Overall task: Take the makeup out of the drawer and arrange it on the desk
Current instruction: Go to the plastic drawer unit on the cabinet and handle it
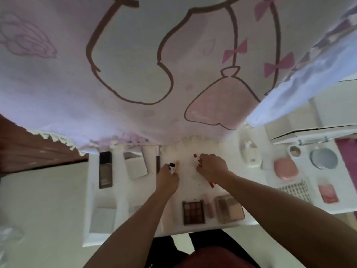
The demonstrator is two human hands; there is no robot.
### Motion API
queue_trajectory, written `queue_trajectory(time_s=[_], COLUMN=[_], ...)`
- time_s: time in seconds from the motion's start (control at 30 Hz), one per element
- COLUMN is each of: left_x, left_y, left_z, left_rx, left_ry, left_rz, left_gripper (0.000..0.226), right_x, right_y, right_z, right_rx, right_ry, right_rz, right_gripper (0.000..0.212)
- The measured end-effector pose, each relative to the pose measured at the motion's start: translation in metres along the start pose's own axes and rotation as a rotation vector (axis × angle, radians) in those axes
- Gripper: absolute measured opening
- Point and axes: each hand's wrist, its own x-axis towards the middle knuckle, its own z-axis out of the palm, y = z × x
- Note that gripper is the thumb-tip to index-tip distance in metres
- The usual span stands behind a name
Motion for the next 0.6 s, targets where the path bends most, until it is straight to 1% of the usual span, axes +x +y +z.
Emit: queue_trajectory(time_s=[0.07, 0.1, 0.23, 0.37, 0.47, 0.6], left_x=[0.003, 0.004, 0.008, 0.011, 0.01, 0.008], left_y=[0.002, 0.002, 0.003, 0.003, 0.001, 0.001], left_z=[0.004, 0.006, 0.011, 0.011, 0.009, 0.005], left_rx=[0.071, 0.101, 0.197, 0.261, 0.285, 0.296], left_ry=[0.001, 0.003, 0.05, 0.048, 0.071, 0.105], left_rz=[0.015, 0.024, 0.051, 0.034, 0.016, -0.012], left_gripper=[0.019, 0.015, 0.019, 0.026, 0.027, 0.033], right_x=[0.005, 0.006, 0.008, 0.007, 0.004, 0.0], right_y=[0.004, 0.005, 0.012, 0.022, 0.03, 0.037], right_z=[0.002, 0.002, 0.004, 0.008, 0.011, 0.011], right_rx=[-0.011, -0.01, 0.031, 0.069, 0.06, 0.034], right_ry=[0.018, 0.03, 0.072, 0.117, 0.171, 0.213], right_rz=[-0.035, -0.052, -0.083, -0.081, -0.046, 0.006], right_gripper=[0.024, 0.025, 0.03, 0.035, 0.038, 0.049])
